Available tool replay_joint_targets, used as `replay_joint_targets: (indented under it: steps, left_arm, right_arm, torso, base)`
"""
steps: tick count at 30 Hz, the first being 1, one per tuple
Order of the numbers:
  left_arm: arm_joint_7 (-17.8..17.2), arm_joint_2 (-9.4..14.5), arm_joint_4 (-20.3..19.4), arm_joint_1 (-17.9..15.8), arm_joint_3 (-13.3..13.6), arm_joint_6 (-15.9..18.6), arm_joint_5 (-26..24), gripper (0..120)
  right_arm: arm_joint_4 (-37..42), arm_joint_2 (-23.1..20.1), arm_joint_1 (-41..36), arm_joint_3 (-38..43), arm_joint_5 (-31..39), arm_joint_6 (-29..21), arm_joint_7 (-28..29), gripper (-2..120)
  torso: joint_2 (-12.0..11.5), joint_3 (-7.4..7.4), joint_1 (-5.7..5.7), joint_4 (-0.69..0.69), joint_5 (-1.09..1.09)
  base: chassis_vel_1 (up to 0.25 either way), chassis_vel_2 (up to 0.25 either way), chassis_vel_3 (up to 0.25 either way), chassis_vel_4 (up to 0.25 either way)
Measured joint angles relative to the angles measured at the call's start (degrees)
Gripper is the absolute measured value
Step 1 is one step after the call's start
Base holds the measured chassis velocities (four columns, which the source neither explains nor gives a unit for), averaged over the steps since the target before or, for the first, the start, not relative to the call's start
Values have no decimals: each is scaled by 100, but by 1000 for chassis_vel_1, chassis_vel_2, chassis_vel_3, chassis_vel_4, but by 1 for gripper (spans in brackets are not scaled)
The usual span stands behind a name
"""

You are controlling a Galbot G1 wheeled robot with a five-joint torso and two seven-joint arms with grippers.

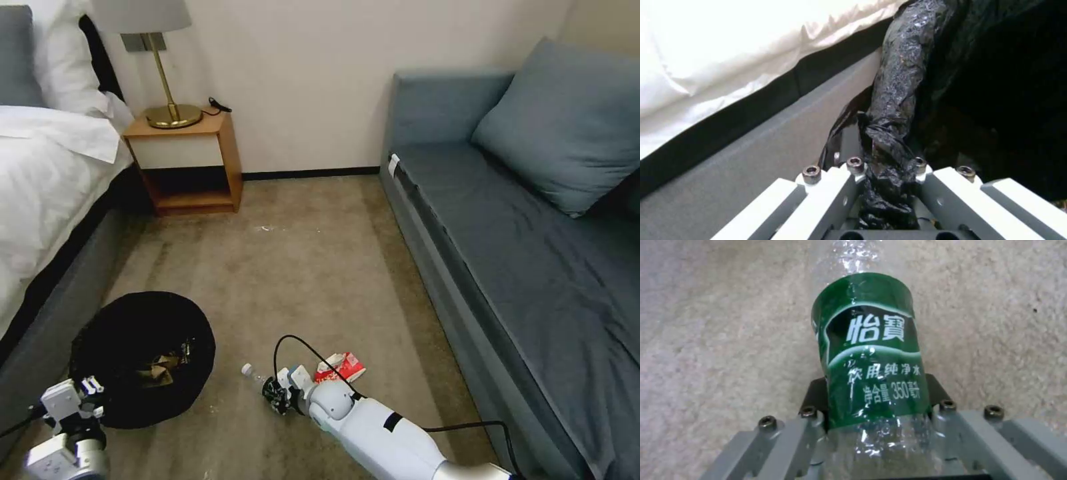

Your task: Pick up the trash bin, then pick up the garbage on the floor and place it into the trash bin.

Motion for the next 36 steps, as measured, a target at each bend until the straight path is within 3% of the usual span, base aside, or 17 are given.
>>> replay_joint_targets:
  steps: [8, 14, 20, 23, 24, 26, 28, 36]
  left_arm:
    - [0, 48, 21, 5, 20, -2, -15, 3]
    - [1, -10, 12, -18, 86, 52, 46, 3]
    - [1, -58, -25, -54, 111, 95, 101, 3]
    - [1, -71, -43, -70, 126, 138, 144, 3]
    - [1, -71, -43, -70, 126, 138, 144, 3]
    - [1, -95, -70, -73, 138, 154, 205, 3]
    - [1, -126, -101, -66, 148, 164, 258, 3]
    - [0, -188, -262, 18, 159, 172, 326, 3]
  right_arm:
    - [499, -109, -131, 665, -59, 110, -84, 30]
    - [1060, -162, -281, 1144, 5, 815, -757, 30]
    - [1506, -239, -332, 1126, 475, 1188, -840, 30]
    - [1672, -125, -341, 972, 1039, 2007, -670, 30]
    - [1672, -125, -341, 972, 1039, 2007, -670, 30]
    - [1785, 47, -392, 909, 1295, 2584, -607, 30]
    - [1967, 142, -409, 865, 1470, 2819, -639, 30]
    - [2836, 66, -436, 408, 1735, 2815, -755, 30]
  torso:
    - [0, 1, 0, -2, -1]
    - [0, 0, 0, -1, -2]
    - [0, 0, 0, -2, -1]
    - [0, 0, 0, -2, -2]
    - [0, 0, 0, -2, -2]
    - [0, 0, 0, -2, -2]
    - [0, 0, 0, -1, -2]
    - [0, 0, 0, -2, -2]
  base:
    - [0, 0, 0, 0]
    - [0, 0, 0, 0]
    - [0, 0, 0, 0]
    - [0, 0, 0, 0]
    - [0, 0, 0, 0]
    - [0, 0, 0, 0]
    - [0, 0, 0, 0]
    - [0, 0, 0, 0]
